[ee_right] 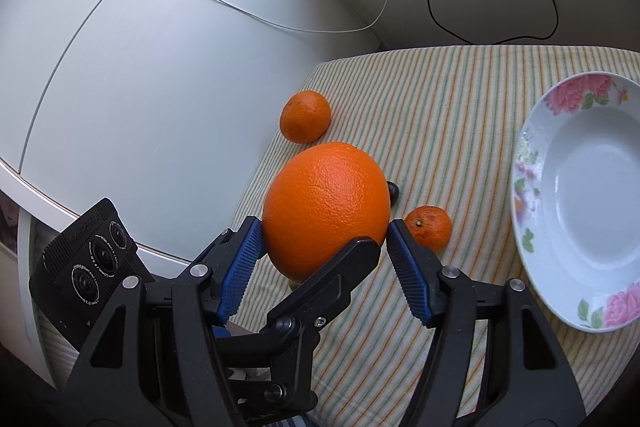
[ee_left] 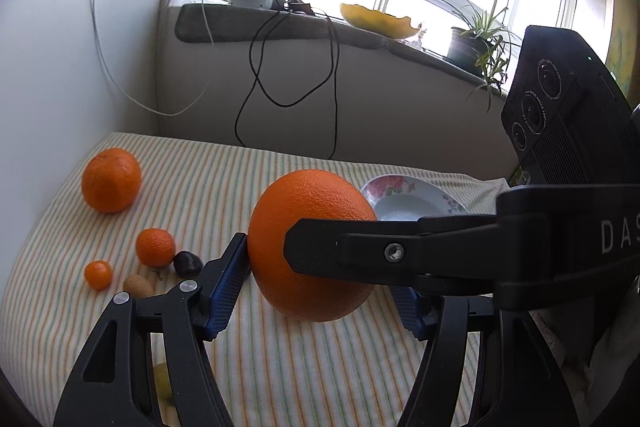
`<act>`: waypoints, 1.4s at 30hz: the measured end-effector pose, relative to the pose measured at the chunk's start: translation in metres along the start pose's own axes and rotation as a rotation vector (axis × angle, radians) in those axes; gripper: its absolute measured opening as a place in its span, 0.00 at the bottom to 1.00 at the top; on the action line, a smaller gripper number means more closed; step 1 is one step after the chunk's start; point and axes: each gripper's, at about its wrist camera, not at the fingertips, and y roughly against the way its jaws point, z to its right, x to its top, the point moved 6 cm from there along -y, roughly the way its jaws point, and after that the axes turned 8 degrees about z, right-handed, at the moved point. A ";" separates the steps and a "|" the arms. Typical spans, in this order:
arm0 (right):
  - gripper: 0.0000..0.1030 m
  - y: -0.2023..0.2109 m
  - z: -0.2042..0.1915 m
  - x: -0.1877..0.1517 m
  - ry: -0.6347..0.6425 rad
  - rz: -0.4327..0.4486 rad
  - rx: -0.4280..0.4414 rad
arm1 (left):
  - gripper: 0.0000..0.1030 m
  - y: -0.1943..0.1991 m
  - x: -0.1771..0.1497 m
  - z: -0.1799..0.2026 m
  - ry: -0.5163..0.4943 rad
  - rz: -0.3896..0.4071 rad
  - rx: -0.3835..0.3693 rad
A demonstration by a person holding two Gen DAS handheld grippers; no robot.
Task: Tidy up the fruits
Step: 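Carry the large orange in the right gripper over the floral plate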
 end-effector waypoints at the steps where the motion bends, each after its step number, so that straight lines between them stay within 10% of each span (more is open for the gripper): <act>1: 0.66 0.004 0.005 0.001 -0.004 0.005 -0.005 | 0.64 -0.004 0.001 0.005 -0.003 -0.003 -0.007; 42: 0.66 0.065 0.133 0.037 -0.090 0.072 -0.166 | 0.64 -0.112 -0.013 0.090 -0.084 -0.151 -0.108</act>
